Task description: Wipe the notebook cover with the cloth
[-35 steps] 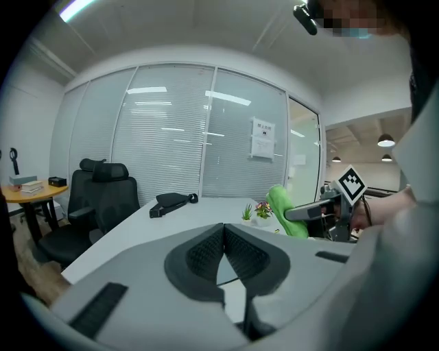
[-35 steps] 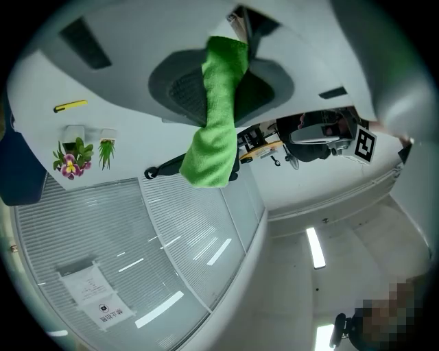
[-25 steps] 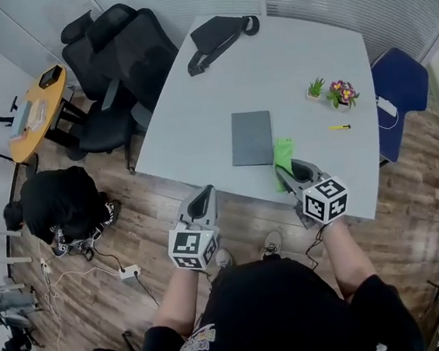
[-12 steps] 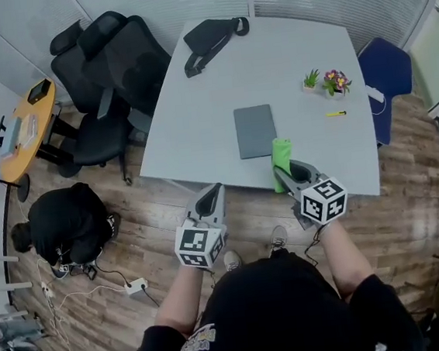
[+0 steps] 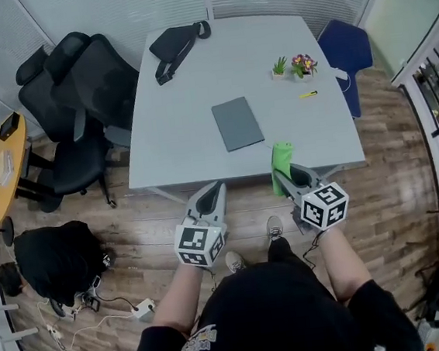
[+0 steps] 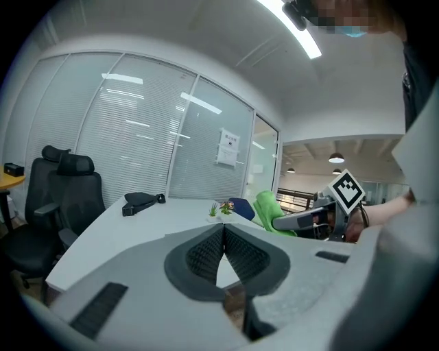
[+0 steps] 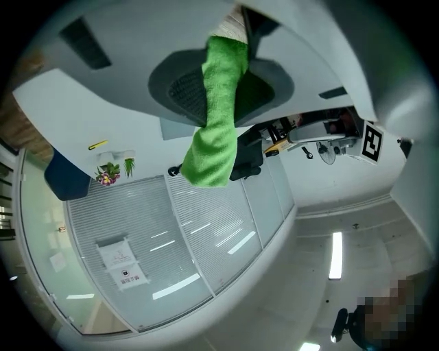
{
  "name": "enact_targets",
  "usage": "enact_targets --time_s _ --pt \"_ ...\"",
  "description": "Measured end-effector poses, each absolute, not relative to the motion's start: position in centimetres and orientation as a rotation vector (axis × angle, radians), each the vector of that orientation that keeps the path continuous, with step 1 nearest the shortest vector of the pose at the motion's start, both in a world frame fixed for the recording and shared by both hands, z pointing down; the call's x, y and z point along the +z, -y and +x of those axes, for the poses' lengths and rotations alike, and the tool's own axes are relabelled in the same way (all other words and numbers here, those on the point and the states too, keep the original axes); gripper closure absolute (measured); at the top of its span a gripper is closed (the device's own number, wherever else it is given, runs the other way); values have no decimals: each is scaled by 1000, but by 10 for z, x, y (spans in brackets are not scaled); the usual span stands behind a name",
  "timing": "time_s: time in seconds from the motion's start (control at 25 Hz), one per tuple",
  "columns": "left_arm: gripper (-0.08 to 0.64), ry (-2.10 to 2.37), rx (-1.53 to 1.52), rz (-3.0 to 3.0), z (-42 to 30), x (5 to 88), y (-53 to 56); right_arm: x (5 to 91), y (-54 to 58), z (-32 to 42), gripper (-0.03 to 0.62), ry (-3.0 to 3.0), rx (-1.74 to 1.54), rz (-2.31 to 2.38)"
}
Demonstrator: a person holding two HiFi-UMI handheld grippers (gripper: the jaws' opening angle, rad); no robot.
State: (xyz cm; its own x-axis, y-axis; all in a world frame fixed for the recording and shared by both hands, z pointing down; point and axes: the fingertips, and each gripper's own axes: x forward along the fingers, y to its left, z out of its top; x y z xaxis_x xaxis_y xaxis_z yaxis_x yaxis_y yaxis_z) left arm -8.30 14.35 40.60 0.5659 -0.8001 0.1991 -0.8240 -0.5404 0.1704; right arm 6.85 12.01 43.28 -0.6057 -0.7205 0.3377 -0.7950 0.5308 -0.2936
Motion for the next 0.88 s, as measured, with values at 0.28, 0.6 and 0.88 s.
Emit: enact_targets --time_s 0.28,0.6,0.88 --pt "554 1251 122 2584 -84 412 -168 435 -158 66 485 2551 629 1391" --pt "554 1250 116 2615 -88 399 -191 425 -177 57 485 2574 605 1396" --pt "554 1264 105 2621 -95 393 -199 420 -183 51 485 2588 590 1378"
